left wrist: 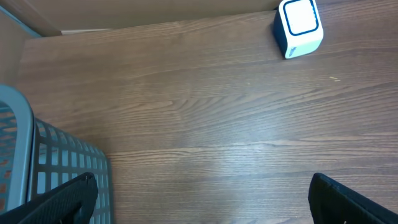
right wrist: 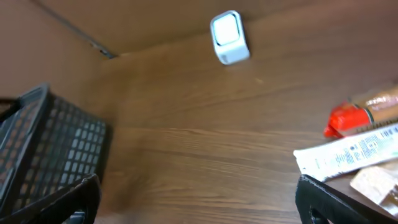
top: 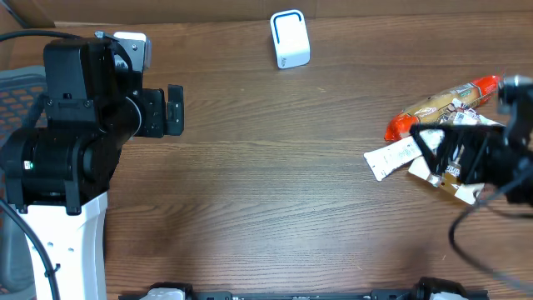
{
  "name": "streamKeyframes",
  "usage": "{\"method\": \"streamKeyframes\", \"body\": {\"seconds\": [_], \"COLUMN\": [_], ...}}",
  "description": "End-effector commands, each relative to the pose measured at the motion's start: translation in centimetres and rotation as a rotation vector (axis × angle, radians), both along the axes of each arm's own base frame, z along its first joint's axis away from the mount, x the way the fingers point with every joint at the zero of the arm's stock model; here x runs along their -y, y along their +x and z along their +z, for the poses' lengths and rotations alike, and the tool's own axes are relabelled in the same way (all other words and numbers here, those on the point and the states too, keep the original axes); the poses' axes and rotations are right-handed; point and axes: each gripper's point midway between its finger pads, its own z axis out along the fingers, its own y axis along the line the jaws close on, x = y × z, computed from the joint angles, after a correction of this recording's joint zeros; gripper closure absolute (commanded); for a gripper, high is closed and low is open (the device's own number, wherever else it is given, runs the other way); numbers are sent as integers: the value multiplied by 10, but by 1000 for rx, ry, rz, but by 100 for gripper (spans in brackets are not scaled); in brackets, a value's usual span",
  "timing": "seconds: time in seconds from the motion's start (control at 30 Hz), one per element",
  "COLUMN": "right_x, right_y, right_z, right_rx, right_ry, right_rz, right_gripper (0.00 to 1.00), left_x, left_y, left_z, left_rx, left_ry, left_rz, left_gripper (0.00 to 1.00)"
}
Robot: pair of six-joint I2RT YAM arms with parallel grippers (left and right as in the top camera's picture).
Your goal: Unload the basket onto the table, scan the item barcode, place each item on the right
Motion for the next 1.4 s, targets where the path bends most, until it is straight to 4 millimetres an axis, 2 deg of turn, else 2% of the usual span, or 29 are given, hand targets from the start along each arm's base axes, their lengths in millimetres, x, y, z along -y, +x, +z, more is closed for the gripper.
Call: {"method": "streamKeyframes", "body": {"seconds": [0.0,0.2,0.37,0.43,0.63,0.77,1.07,1.23,1.37], "right_x": [-1,13,23,25,11,9,5,4,2], "right_y": [-11,-29,-21,-16,-1,5,7,4,3], "right_z": [8,0,-1,2,-6,-28,-100,-137,-164], "right_rx": [42,21,50,128,443,613,897,982,983], "right_ry": [-21,-95,-137,-184,-324,-334,-346,-345,-305], "right_rz": [-3,-91,-131,-121,1,-13,-46,-68,-72], "right_gripper": [0,0,0,0,0,0,0,0,0], "left_x": [0,0,0,0,0,0,0,0,0], "left_y": [1,1,1,1,1,1,1,1,1], "left_z": [0,0,0,0,0,0,0,0,0], "left_rx": [0,0,0,0,0,0,0,0,0], "left_ry": [4,4,4,4,4,4,4,4,4], "left_rz": [-7,-7,-7,-8,-7,-8,-8,-8,-7], "left_gripper": [0,0,1,1,0,1,0,0,0]}}
